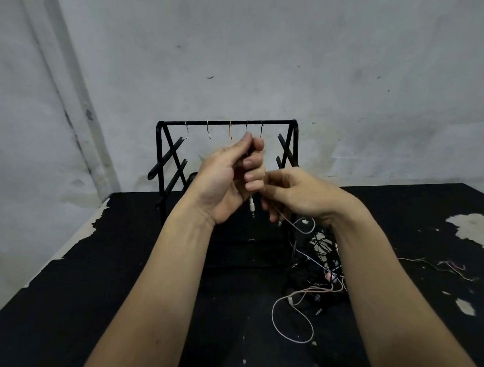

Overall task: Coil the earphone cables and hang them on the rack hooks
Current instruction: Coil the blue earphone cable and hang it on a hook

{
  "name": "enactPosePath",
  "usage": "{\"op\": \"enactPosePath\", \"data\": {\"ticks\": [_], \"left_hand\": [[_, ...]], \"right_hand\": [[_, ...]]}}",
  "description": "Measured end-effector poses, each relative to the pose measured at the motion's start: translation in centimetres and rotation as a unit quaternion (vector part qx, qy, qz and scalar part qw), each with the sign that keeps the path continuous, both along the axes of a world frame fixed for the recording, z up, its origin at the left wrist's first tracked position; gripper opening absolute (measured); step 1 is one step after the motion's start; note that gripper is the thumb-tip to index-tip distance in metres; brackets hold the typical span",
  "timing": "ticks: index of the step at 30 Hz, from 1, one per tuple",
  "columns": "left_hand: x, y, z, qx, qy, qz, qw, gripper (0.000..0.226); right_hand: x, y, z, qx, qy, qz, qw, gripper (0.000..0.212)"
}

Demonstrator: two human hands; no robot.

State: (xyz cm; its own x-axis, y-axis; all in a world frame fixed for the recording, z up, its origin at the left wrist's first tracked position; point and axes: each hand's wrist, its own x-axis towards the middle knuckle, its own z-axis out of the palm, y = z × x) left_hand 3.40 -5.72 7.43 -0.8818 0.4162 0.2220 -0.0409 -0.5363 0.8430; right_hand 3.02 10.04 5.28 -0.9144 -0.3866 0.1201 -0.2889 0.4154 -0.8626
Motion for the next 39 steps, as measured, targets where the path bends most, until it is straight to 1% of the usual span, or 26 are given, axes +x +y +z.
{"op": "enactPosePath", "data": {"ticks": [4, 9, 12, 14, 16, 18, 20, 23, 26, 29, 32, 34, 37, 39], "left_hand": [[-0.2, -0.1, 0.1, 0.028, 0.000, 0.025, 0.999, 0.026], [-0.9, -0.5, 0.1, 0.075, -0.017, 0.104, 0.992, 0.030], [-1.5, -0.7, -0.1, 0.103, -0.018, 0.134, 0.985, 0.033], [-1.8, -0.9, -0.2, 0.094, -0.010, 0.149, 0.984, 0.033], [-1.9, -0.9, -0.4, 0.052, 0.000, 0.160, 0.986, 0.034], [-1.7, -0.9, -0.5, -0.016, 0.015, 0.160, 0.987, 0.034], [-1.3, -0.7, -0.5, -0.089, 0.034, 0.146, 0.985, 0.035], [-0.4, -0.2, -0.6, -0.181, 0.049, 0.086, 0.979, 0.034], [0.2, 0.2, -0.9, -0.230, 0.077, 0.014, 0.970, 0.041], [0.5, 0.6, -1.1, -0.227, 0.064, -0.047, 0.971, 0.044], [0.7, 0.7, -1.0, -0.209, 0.052, -0.104, 0.971, 0.050], [0.8, 0.7, -1.0, -0.191, 0.061, -0.126, 0.972, 0.045], [0.6, 0.3, -0.6, -0.126, 0.058, -0.143, 0.980, 0.036], [0.3, -0.2, -0.3, -0.063, 0.044, -0.135, 0.988, 0.033]], "right_hand": [[-0.1, -0.3, -0.7, 0.114, -0.039, 0.058, 0.991, 0.020], [0.6, -1.0, -0.9, 0.196, -0.100, 0.126, 0.967, 0.026], [1.4, -1.3, -0.6, 0.236, -0.125, 0.158, 0.951, 0.029], [2.0, -1.2, 0.0, 0.249, -0.137, 0.175, 0.943, 0.030], [2.8, -0.7, 0.9, 0.249, -0.128, 0.174, 0.944, 0.031], [3.7, 0.1, 2.1, 0.222, -0.095, 0.155, 0.958, 0.031], [4.5, 1.1, 3.3, 0.194, -0.035, 0.122, 0.973, 0.028], [4.8, 2.5, 4.3, 0.134, 0.070, 0.068, 0.986, 0.024], [4.3, 3.3, 4.5, 0.085, 0.166, -0.001, 0.982, 0.024], [3.3, 3.3, 4.3, 0.022, 0.205, -0.065, 0.976, 0.026], [2.2, 2.6, 3.6, -0.072, 0.186, -0.086, 0.976, 0.023], [1.6, 2.2, 3.0, -0.130, 0.176, -0.098, 0.971, 0.020], [0.8, 1.5, 2.3, -0.180, 0.135, -0.104, 0.969, 0.018], [0.3, 1.0, 1.7, -0.178, 0.101, -0.088, 0.975, 0.018]]}}
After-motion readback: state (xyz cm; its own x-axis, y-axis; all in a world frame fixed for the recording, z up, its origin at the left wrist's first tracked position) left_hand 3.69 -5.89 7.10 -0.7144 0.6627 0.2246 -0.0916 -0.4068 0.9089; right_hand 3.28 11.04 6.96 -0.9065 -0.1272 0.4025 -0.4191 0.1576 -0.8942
